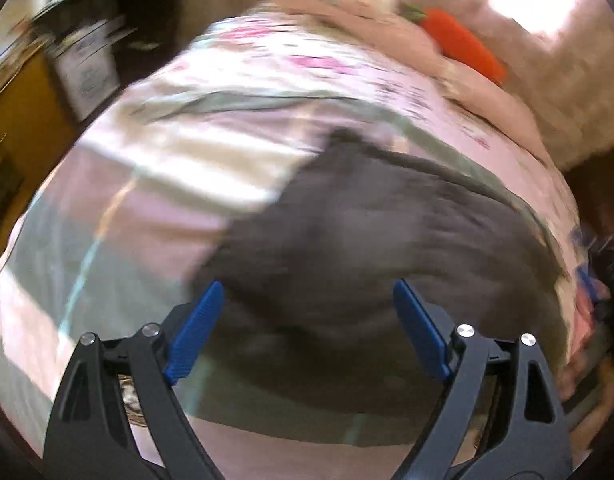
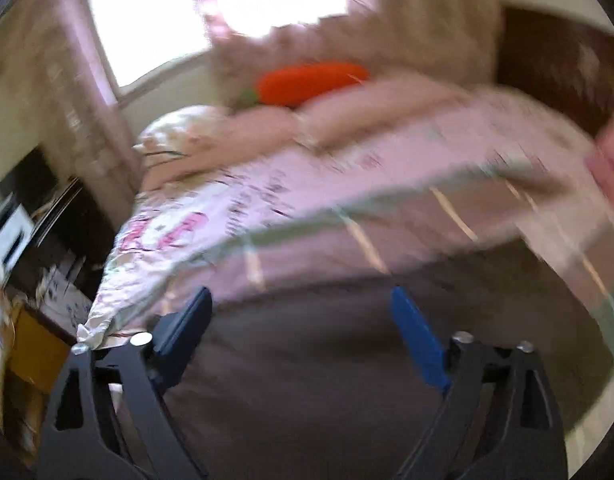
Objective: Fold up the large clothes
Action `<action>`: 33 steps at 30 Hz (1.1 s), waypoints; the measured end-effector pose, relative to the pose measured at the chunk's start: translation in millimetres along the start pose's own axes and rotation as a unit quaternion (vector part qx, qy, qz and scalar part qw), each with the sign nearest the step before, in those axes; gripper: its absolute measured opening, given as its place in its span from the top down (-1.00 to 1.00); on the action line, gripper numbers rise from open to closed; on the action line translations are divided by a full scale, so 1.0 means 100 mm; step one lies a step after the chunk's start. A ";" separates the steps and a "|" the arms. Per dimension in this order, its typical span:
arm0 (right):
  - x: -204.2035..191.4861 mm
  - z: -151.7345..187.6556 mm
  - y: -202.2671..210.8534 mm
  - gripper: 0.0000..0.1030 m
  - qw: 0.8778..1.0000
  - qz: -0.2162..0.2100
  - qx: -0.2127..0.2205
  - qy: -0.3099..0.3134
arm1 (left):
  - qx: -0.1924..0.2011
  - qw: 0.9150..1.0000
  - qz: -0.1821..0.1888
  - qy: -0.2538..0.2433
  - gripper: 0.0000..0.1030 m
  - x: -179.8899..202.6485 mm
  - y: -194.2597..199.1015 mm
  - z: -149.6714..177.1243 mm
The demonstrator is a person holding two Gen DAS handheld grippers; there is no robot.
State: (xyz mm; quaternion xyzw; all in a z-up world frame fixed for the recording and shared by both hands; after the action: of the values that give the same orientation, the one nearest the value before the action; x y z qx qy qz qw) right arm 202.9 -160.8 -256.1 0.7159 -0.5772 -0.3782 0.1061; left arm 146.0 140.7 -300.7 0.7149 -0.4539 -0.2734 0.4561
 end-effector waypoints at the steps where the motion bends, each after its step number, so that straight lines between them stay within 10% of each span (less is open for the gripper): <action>1: 0.22 0.06 0.09 -0.30 1.000 0.022 -0.007 -0.010 | 0.000 1.000 0.016 -0.021 -0.72 0.27 0.05 -0.01; 4: 1.11 0.33 -0.07 -0.34 0.986 0.106 -0.111 -0.068 | -0.001 0.997 0.021 -0.077 -0.72 0.92 0.14 0.08; 6: 1.47 0.58 -0.33 -0.32 0.975 0.061 -0.191 -0.095 | -0.001 0.995 0.021 -0.100 -0.72 1.26 0.22 0.20; 9: 1.65 0.47 0.18 -0.28 0.986 0.007 -0.117 -0.121 | 0.007 0.989 0.034 -0.142 -0.75 1.76 0.34 0.37; 10: 1.67 0.41 0.54 -0.63 0.993 0.006 -0.061 -0.101 | 0.008 0.986 0.034 -0.162 -0.78 1.93 0.35 0.42; 13: 2.09 0.46 1.06 -0.97 0.988 0.095 -0.006 -0.122 | -0.002 0.974 0.042 -0.224 -0.79 2.59 0.33 0.56; 18: 2.59 0.90 1.00 -0.80 0.970 0.080 -0.065 -0.218 | 0.025 0.943 0.003 -0.331 -0.80 3.60 0.11 0.94; 27: 2.82 1.69 0.92 -0.80 0.936 0.008 -0.123 -0.330 | 0.003 0.922 -0.149 -0.357 -0.96 4.07 -0.67 1.17; 30: 2.80 1.69 0.91 -0.80 0.937 0.006 -0.136 -0.322 | -0.005 0.933 -0.149 -0.326 -0.96 4.11 -0.63 1.09; 33: 2.79 1.56 1.07 -0.73 0.939 0.006 -0.113 -0.324 | 0.023 0.945 -0.072 -0.318 -0.89 4.26 -0.23 1.07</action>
State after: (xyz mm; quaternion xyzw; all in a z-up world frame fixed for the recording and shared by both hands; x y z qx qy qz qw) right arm 32.7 -402.8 -418.1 0.5342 -0.5382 -0.6519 -0.0040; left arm 255.9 -281.5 -357.8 0.6319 -0.5287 -0.5082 0.2508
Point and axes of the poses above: each gripper's, at about its wrist camera, not at the fingertips, and y roughly against the way its jaws point, x to its right, z to its underside, the point moved 2 cm from there along -y, roughly the way its jaws point, and after that the axes turned 15 degrees about -z, right-handed, at the moved point
